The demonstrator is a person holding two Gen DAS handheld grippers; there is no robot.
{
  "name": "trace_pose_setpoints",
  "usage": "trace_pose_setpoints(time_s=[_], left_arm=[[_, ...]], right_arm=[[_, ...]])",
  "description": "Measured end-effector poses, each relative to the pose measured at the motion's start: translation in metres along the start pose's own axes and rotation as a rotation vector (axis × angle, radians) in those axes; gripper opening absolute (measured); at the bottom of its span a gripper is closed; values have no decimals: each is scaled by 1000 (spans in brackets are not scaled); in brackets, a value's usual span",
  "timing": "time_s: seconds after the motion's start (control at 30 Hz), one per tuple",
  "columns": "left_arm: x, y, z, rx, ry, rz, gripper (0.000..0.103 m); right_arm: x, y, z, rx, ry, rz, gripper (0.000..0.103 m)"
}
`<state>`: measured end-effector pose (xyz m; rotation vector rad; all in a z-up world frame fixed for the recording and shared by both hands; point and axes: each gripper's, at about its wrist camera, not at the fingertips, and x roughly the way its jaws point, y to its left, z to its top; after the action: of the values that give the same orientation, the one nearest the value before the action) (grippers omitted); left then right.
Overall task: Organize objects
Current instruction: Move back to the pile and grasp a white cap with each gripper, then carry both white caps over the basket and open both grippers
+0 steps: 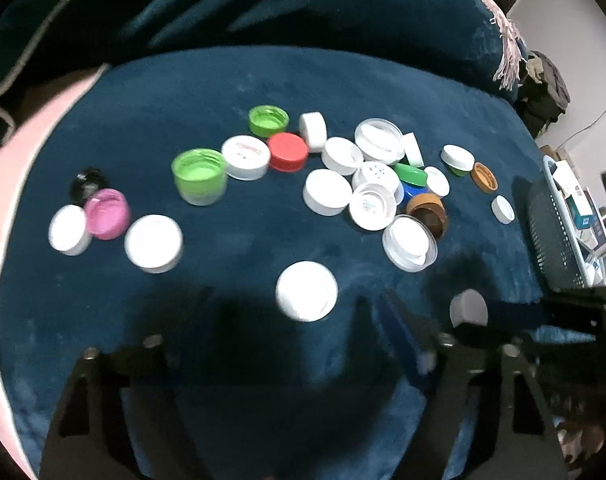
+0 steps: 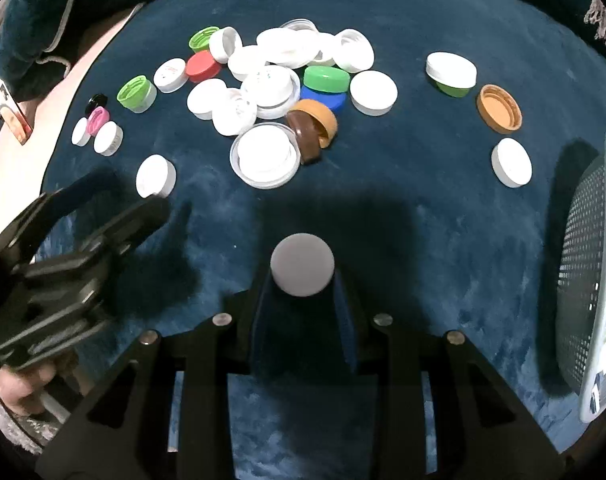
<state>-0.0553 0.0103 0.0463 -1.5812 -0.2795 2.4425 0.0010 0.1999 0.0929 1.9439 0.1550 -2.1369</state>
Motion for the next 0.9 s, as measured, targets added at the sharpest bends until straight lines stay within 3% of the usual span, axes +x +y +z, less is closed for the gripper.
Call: trace_pose_setpoints(time_s=[0.07,0.47,0.57,0.73,0.9], left_arm=[[2,-2,-1,5,17,31,30],[-39,-25,-4,41,-36,-16,30],[-53,-39,-4,58,-55,-42,30],[-77,-93,4,131,-102,-135,30],[-86,-167,11,244,-104,-253,30]], right_arm=[[-1,1,-2,-4,3,-3,32],[-39,0,-25,57,-95,9,32],[-57,-19,-35,90,-143,19,32],[-87,-60,-47,205,-244,41,32],[-127,-127,-85,446,-384,45,32]])
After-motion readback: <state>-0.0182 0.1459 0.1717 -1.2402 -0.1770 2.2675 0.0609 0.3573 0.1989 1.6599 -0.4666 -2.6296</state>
